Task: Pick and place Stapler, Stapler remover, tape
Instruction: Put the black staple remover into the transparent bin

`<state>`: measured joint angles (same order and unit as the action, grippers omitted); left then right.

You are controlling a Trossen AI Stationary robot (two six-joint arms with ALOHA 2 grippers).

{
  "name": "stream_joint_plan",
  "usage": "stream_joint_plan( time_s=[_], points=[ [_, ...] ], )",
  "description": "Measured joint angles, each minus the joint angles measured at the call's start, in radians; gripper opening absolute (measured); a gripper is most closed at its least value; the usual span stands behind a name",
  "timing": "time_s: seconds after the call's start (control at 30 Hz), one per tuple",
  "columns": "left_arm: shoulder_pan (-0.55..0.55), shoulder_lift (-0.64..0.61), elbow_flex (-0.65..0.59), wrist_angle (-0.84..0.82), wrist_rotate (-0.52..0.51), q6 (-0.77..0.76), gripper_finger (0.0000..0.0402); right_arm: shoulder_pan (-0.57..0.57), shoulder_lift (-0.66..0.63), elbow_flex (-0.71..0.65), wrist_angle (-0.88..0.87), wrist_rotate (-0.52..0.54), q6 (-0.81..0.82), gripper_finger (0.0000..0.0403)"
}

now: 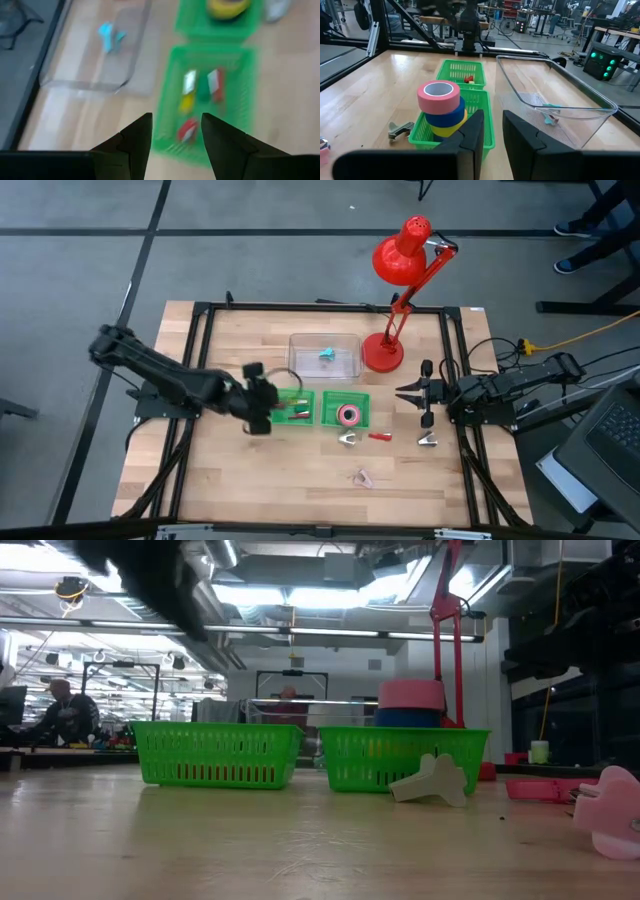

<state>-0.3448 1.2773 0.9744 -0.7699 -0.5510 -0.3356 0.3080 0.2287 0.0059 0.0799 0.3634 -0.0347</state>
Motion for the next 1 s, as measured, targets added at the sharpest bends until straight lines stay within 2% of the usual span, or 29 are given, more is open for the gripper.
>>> stream_joint_plan(
  time_s=[0.1,0.2,0.33,0.43,0.67,0.8,0.9,1.0],
  points=[
    [0.065,-0.115,-0.091,-0.002,0.001,0.063,0.0168,0.000,0.000,0.000,0.000,0.000,0.000,0.0072],
    [0.126,-0.216,-0.164,0.008,0.040,-0.011,0.0168,0.000,0.000,0.000,0.000,0.000,0.000,0.0072],
    [0.227,-0.320,-0.265,0.083,0.049,0.017,0.0168,0.000,0.000,0.000,0.000,0.000,0.000,0.0072],
    [0.299,-0.386,-0.354,0.233,0.088,0.113,0.0168,0.000,0.000,0.000,0.000,0.000,0.000,0.0072],
    [0.450,-0.557,-0.654,0.749,0.239,0.315,0.0168,0.000,0.000,0.000,0.000,0.000,0.000,0.0072],
    [0.549,-0.672,-0.806,0.995,0.373,0.383,0.0168,0.000,0.000,0.000,0.000,0.001,0.000,0.0072],
    [0.583,-0.731,-0.884,1.096,0.466,0.383,0.0168,0.000,0.000,0.000,0.000,0.002,0.000,0.0072],
    [0.579,-0.782,-0.926,1.139,0.498,0.383,0.0168,0.000,0.000,0.000,0.000,0.002,0.000,0.0072]
  ],
)
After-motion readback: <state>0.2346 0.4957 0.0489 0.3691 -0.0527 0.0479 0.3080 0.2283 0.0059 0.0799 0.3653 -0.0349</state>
